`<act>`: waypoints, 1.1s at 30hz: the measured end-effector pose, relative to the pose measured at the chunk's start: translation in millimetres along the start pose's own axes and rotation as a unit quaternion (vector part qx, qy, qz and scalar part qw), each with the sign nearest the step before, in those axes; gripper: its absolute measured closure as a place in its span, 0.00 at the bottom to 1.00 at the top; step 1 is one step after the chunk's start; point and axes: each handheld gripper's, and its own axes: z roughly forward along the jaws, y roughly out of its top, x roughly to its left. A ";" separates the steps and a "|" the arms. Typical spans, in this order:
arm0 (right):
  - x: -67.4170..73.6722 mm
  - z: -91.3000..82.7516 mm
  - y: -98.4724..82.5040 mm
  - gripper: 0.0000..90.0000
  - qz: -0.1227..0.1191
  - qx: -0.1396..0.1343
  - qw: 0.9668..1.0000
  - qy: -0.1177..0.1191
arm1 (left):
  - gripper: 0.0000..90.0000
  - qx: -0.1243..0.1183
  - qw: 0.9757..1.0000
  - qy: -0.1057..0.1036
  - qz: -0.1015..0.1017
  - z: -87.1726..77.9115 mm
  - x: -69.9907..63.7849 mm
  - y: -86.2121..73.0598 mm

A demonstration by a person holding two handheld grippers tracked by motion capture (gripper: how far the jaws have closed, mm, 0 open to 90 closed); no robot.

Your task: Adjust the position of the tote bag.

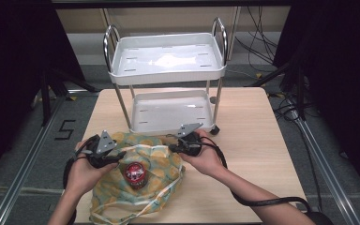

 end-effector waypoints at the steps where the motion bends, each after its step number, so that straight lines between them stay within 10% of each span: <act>1: 1.7 0.4 0.7 1.00 0.017 -0.004 1.000 -0.001 | 0.50 0.004 1.000 -0.006 0.002 -3.7 -1.0 -3.2; 4: -0.5 2.0 0.4 1.00 -0.003 0.002 1.000 -0.006 | 0.50 0.012 1.000 -0.016 0.005 -9.7 -3.3 -12.0; 8: 1.2 5.1 0.3 1.00 0.028 -0.006 1.000 -0.011 | 0.50 0.029 0.999 -0.015 0.007 -13.3 -3.0 -24.9; 15: -6.4 4.4 -2.0 1.00 0.030 -0.003 0.999 -0.023 | 0.49 0.015 0.999 -0.011 -0.049 -7.9 8.7 -35.2; 16: -11.0 3.2 -3.1 1.00 -0.003 0.010 1.000 -0.030 | 0.50 0.013 0.998 -0.006 -0.057 -4.8 11.0 -36.5; 21: -12.4 2.4 -5.2 1.00 0.024 0.008 0.999 -0.043 | 0.66 0.026 0.996 -0.023 -0.078 8.0 20.8 -41.0; 33: -18.2 1.4 -8.1 1.00 0.019 0.007 0.998 -0.067 | 0.96 0.067 0.996 -0.034 -0.047 23.3 21.4 -21.4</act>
